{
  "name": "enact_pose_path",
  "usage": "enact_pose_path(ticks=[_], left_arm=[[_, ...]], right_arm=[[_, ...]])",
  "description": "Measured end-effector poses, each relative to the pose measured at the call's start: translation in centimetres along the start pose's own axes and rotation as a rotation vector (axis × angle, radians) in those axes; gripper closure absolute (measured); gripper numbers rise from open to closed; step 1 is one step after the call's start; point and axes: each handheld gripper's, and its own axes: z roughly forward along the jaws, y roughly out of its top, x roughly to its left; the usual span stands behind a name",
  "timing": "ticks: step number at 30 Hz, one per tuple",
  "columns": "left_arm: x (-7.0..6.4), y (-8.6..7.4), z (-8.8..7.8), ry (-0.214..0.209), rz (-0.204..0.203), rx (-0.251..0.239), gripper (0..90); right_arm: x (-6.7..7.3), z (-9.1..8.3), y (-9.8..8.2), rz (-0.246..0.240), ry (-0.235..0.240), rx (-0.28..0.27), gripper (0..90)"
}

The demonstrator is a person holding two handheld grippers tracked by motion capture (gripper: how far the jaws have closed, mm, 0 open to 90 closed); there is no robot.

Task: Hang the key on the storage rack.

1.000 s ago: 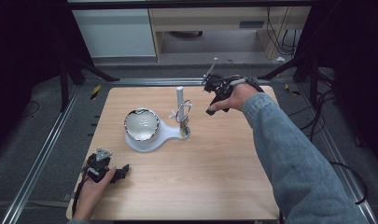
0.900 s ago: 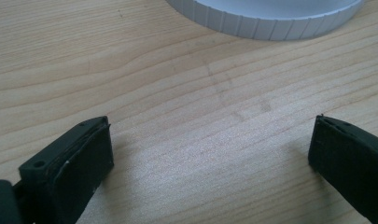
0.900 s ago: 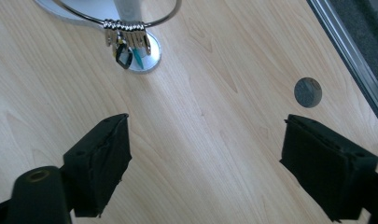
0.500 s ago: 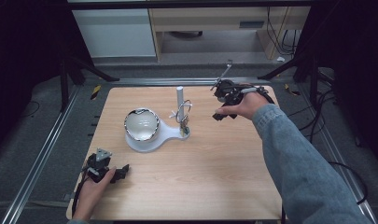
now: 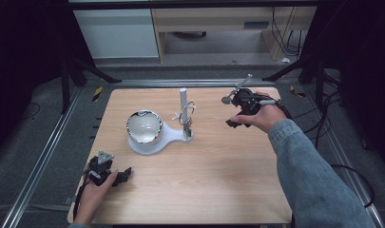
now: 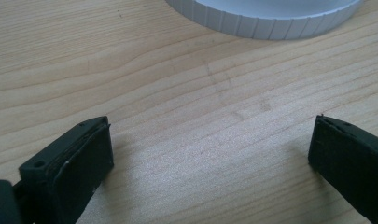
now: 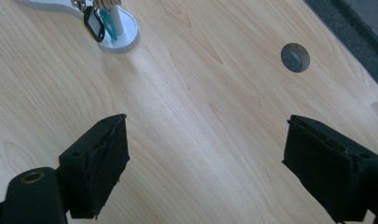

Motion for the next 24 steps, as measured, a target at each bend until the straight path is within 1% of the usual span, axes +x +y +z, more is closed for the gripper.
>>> enact_pose_path(ticks=[4,8,10,13,17,24], left_arm=[[0.0,0.0,0.0,0.000,0.000,-0.001,0.0],[0.0,0.0,0.0,0.000,-0.002,-0.001,0.0],[0.0,0.0,0.0,0.000,0.000,0.000,0.0],[0.0,0.0,0.0,0.000,-0.002,-0.001,0.0],[0.0,0.0,0.0,0.000,-0.002,-0.001,0.0],[0.0,0.0,0.0,-0.001,-0.001,-0.001,0.0]], right_arm=[[-0.1,0.0,-1.2,0.015,-0.003,-0.012,13.0],[-0.1,0.2,-2.5,0.044,-0.009,-0.030,11.5],[0.0,0.3,-3.3,0.054,-0.011,-0.038,9.3],[0.0,0.6,-4.5,0.067,-0.014,-0.045,8.0],[-0.2,1.0,-6.0,0.098,-0.020,-0.061,7.2],[-0.3,1.9,-8.1,0.143,-0.024,-0.077,7.2]])
